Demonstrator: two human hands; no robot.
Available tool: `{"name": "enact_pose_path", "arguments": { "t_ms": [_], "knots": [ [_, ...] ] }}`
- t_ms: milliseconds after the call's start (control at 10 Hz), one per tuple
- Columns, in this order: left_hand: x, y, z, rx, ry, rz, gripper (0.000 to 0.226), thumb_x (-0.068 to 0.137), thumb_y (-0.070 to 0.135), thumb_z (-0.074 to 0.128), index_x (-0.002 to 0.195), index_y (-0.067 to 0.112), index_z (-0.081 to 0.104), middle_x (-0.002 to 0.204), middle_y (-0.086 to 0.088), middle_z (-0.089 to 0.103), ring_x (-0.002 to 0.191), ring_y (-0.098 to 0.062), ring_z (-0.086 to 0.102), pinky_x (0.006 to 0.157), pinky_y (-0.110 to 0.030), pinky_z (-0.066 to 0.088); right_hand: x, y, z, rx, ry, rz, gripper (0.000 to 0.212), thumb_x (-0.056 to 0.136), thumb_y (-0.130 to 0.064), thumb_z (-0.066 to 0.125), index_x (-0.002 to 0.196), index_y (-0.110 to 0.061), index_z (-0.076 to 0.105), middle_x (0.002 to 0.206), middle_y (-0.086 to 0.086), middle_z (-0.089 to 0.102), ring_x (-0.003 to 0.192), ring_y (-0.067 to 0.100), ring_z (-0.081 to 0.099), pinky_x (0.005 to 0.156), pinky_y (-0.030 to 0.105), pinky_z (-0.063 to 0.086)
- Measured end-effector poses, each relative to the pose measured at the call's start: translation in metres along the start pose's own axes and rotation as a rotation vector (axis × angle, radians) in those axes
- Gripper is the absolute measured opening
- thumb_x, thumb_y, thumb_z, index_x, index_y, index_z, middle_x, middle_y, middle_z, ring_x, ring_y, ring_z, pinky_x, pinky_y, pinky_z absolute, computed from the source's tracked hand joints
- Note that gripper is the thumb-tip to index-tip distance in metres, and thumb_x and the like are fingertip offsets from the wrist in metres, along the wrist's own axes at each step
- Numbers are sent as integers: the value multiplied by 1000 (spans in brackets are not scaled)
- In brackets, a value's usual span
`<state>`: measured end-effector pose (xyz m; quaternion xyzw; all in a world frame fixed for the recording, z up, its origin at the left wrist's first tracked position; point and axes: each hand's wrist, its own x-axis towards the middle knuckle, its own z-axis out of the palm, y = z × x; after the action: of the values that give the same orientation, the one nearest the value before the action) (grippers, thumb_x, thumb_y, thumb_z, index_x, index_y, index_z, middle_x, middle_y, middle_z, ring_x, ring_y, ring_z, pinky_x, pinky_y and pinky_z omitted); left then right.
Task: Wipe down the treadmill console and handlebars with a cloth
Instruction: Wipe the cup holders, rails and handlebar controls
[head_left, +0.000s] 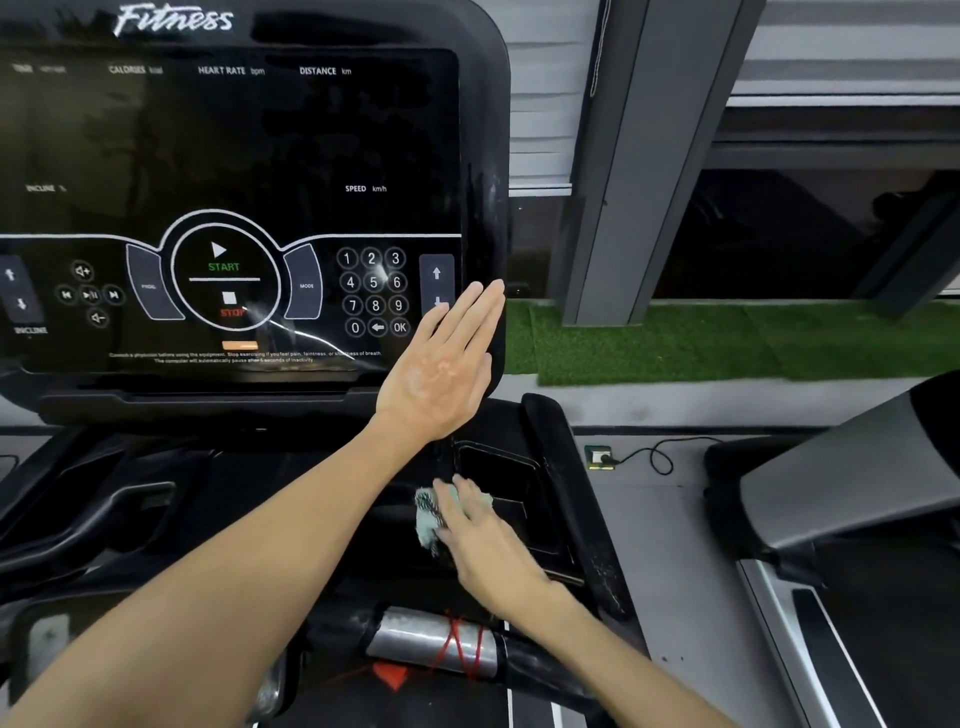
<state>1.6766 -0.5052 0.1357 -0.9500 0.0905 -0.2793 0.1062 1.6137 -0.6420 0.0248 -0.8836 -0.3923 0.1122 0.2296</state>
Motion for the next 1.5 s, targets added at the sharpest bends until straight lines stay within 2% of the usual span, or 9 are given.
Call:
{"name": "enact_pose_path", "arguments": {
  "t_ms": [200, 300, 500, 700, 1000, 1100, 1200, 1400, 1500],
  "knots": [
    [-1, -1, 0, -10, 7, 1, 61, 101, 22, 33, 155, 3, 12, 164, -8, 10, 151, -22, 13, 119, -41, 21, 36, -11, -10, 213, 178, 173, 47, 98, -15, 49, 144, -15, 40, 153, 25, 24, 141, 37, 28, 108, 43, 36],
    [-1, -1, 0, -14, 19, 0, 61, 100, 22, 35, 155, 3, 15, 164, -9, 12, 150, -22, 15, 119, -41, 22, 48, -16, -10, 175, 219, 313, 46, 100, -21, 47, 145, -17, 39, 145, 24, 37, 128, 36, 43, 101, 43, 42],
    [-1, -1, 1, -6, 19, 5, 60, 101, 23, 32, 155, 3, 13, 164, -9, 10, 151, -22, 13, 119, -40, 19, 29, -9, -17, -20, 107, 56, 45, 100, -18, 43, 144, -15, 38, 128, 16, 47, 102, 34, 56, 81, 38, 46],
    [-1, -1, 1, -21, 16, 8, 60, 102, 24, 32, 155, 3, 12, 164, -9, 10, 151, -22, 12, 120, -41, 20, -16, 19, -23, -113, -122, -174, 48, 97, -12, 47, 144, -21, 41, 150, 15, 33, 109, 38, 57, 93, 48, 48],
    [-1, -2, -6, -31, -25, 3, 64, 100, 26, 39, 154, 3, 15, 164, -9, 13, 151, -23, 14, 119, -41, 19, -48, 54, -68, -77, -130, -53, 37, 92, -15, 50, 125, -28, 59, 125, -4, 61, 113, 22, 58, 92, 37, 48],
    [1, -1, -13, -58, 13, 37, 61, 97, 26, 45, 151, 2, 29, 161, -10, 23, 149, -24, 21, 117, -42, 23, -51, 49, -96, 213, 72, 91, 29, 92, -19, 58, 102, -44, 68, 86, -20, 68, 76, -2, 59, 74, 21, 48],
    [0, 13, -23, -299, 124, 151, 47, 97, 28, 45, 136, 4, 54, 144, -9, 51, 135, -23, 45, 111, -43, 35, -44, 35, -125, 639, 318, 265, 16, 92, -13, 63, 89, -25, 72, 66, -21, 64, 65, -6, 54, 66, 14, 45],
    [-7, 40, -49, -1127, -196, -81, 53, 80, 57, 69, 119, 22, 64, 112, 16, 61, 102, -2, 58, 93, -22, 48, -38, 3, -171, 1193, 418, 364, 30, 102, -24, 44, 111, -6, 67, 105, 14, 72, 98, 25, 69, 89, 35, 54],
    [-5, 41, -52, -1182, -147, -146, 54, 74, 48, 79, 119, 23, 63, 108, 17, 59, 96, -2, 60, 85, -12, 47, -43, -8, -178, 1228, 409, 348, 32, 104, -23, 40, 118, -6, 63, 111, 12, 71, 105, 27, 67, 94, 37, 52]
  ]
}}
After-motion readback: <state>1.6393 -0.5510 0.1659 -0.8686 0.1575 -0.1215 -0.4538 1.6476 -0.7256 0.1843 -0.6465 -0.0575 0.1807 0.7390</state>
